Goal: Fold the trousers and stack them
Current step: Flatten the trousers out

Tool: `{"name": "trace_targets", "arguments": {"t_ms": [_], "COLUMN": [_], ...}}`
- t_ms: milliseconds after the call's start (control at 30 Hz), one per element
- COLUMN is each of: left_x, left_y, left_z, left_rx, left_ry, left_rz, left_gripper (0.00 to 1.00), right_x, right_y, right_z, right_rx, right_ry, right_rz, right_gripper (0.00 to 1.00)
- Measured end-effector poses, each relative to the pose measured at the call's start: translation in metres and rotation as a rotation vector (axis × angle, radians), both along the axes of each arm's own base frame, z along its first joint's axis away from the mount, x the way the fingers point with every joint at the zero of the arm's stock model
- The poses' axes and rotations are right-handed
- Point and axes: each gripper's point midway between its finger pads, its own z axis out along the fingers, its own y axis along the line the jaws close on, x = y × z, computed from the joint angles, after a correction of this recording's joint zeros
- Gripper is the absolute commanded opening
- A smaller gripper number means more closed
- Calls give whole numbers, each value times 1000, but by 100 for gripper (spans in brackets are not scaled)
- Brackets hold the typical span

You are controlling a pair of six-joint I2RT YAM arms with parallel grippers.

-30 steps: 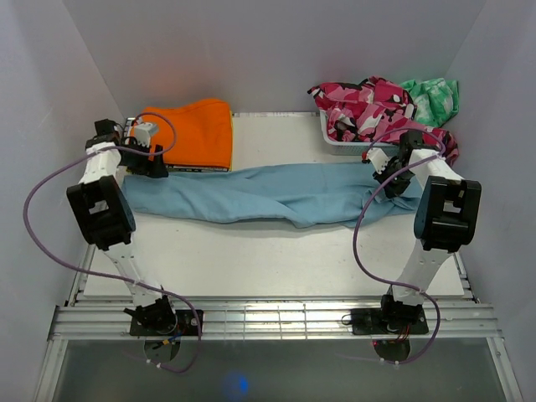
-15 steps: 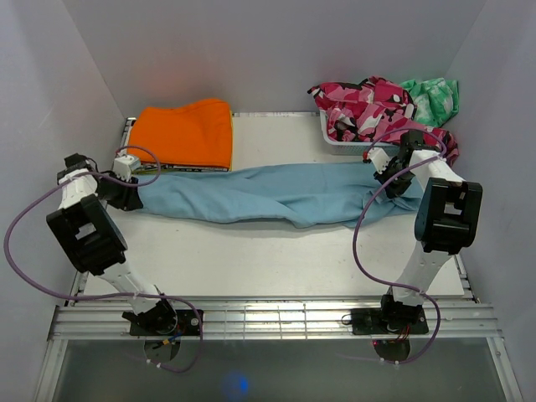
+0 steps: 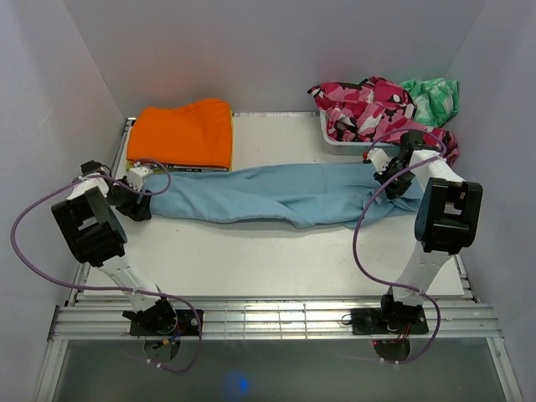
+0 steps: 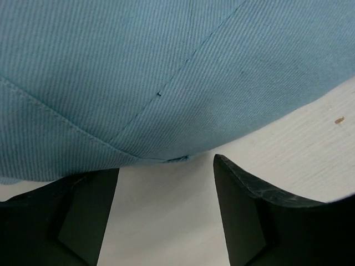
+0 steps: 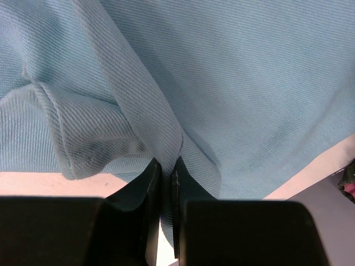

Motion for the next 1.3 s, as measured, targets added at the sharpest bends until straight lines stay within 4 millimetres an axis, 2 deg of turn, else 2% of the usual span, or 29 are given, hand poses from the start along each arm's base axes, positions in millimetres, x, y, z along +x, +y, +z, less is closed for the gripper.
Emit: {"name": "trace_targets", "arguments": {"t_ms": [67, 100, 200, 233, 333, 433, 533, 633, 700, 800, 867, 933, 1000, 1067, 1167, 1300], "left_x": [4, 6, 15, 17, 21, 26, 33, 44, 52, 53, 46, 36, 20, -5, -49, -92], "left_y": [-1, -1, 3, 3, 3, 4, 7, 9, 11, 12, 13, 15, 20, 24, 28, 40], "left_z": [-2, -2, -1, -1, 2, 12, 33, 68, 102, 130, 142, 142, 134, 119, 101, 90], "left_rx": [10, 14, 29, 28, 29, 31, 32, 35, 43, 57, 64, 68, 83, 107, 133, 196], "left_ry": [-12, -17, -44, -48, -52, -56, -62, -84, -111, -126, -111, -83, -35, 30, 132, 213], "left_rz": [-5, -1, 18, 26, 43, 44, 41, 30, 17, 1, -13, -20, -27, -37, -55, -82], "left_gripper": [74, 62, 43, 30, 7, 0, 0, 0, 0, 0, 0, 0, 0, 0, 0, 0], "right_x": [0, 0, 0, 0, 0, -2, -4, -4, -4, -8, -12, -20, -39, -63, -111, -166], "right_y": [0, 0, 0, 0, 0, 0, -1, -3, -4, -7, -9, -11, -11, -12, -12, -12], "right_z": [0, 0, 0, 0, 0, 3, 9, 19, 27, 43, 58, 72, 81, 84, 72, 48], "right_rx": [0, 0, 0, -1, -1, -3, -10, -21, -32, -53, -72, -93, -111, -133, -160, -179], "right_ry": [0, 0, 0, 0, 1, 0, -5, -18, -31, -56, -82, -114, -129, -120, -58, 39], "right_rz": [0, 0, 0, 0, 0, 3, 5, 9, 16, 31, 44, 60, 77, 97, 122, 148], "right_gripper": [8, 8, 8, 8, 8, 8, 8, 8, 8, 8, 8, 8, 8, 8, 8, 8]}}
